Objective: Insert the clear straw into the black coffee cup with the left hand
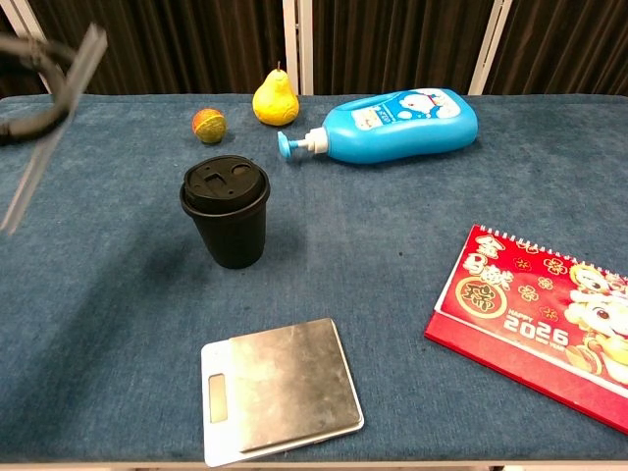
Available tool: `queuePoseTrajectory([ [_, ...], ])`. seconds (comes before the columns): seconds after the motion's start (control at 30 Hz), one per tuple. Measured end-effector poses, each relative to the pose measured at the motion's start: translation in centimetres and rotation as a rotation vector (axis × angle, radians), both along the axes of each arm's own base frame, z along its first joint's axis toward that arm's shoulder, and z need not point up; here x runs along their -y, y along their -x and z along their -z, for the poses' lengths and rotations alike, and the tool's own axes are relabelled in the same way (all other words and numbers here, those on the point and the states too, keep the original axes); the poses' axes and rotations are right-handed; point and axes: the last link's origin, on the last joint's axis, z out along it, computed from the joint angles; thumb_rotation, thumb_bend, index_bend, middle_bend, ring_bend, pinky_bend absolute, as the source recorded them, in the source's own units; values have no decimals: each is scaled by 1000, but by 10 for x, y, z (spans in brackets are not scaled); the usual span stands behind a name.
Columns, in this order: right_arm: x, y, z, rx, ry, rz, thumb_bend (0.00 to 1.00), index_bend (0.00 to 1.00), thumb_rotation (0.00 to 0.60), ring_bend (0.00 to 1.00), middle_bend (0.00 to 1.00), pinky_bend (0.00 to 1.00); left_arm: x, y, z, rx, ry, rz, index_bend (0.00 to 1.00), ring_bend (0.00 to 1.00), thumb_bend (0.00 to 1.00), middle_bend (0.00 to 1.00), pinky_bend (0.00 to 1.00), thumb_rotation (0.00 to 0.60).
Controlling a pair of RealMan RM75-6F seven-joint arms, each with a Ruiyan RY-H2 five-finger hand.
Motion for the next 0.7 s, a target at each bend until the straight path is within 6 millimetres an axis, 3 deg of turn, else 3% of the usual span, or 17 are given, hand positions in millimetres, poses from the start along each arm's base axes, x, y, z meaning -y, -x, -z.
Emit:
queuePoseTrajectory([
  [0.17,-1,2,18,8,-44,4,294,38,600,0,135,79,-22,-39,-4,279,-2,114,562,19,419,202,9,600],
  [0.37,-1,3,20,5,-49,8,294,38,600,0,135,79,-47,-83,12,468,34,178,562,5,421,201,9,600],
  [0.5,-2,5,20,6,-48,18,294,38,600,0,135,79,-62,-104,28,521,75,172,562,3,423,201,9,600],
  [0.7,-3,8,20,8,-45,29,294,38,600,0,135,79,-78,-115,58,472,86,157,562,3,422,201,8,600],
])
